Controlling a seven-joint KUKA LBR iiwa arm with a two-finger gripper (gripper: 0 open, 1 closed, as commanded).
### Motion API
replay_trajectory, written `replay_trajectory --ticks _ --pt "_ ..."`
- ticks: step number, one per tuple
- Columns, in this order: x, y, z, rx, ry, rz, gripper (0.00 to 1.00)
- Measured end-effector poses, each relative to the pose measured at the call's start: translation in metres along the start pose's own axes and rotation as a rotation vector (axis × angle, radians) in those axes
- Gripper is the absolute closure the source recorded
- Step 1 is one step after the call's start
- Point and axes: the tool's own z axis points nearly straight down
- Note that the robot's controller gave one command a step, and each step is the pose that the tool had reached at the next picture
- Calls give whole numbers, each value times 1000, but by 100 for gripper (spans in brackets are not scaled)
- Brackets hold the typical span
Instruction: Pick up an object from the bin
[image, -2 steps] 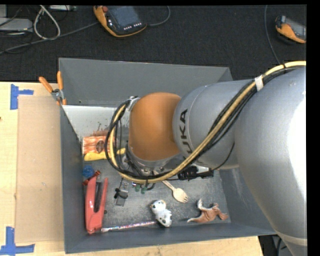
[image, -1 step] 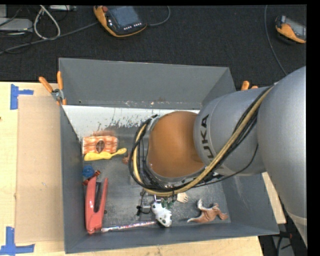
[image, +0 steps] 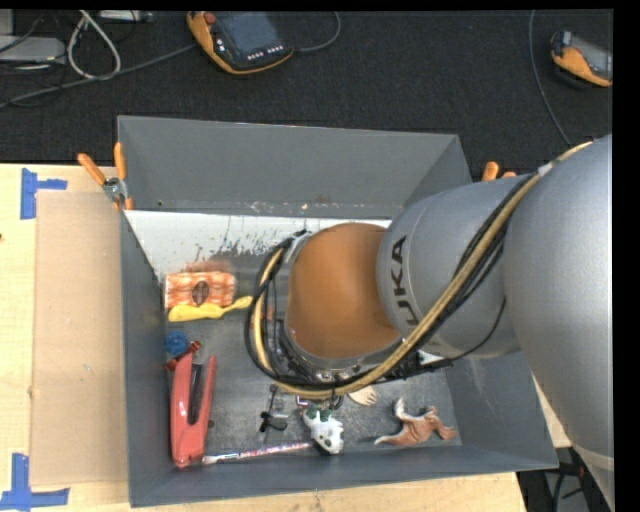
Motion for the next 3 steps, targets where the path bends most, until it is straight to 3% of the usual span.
replay_trajectory --ticks 1,2,3 --pt "6 -55 11 2 8 96 0" --pt "2 -85 -14 -4 1 55 0" --pt "-6 -136 26 2 10 41 0"
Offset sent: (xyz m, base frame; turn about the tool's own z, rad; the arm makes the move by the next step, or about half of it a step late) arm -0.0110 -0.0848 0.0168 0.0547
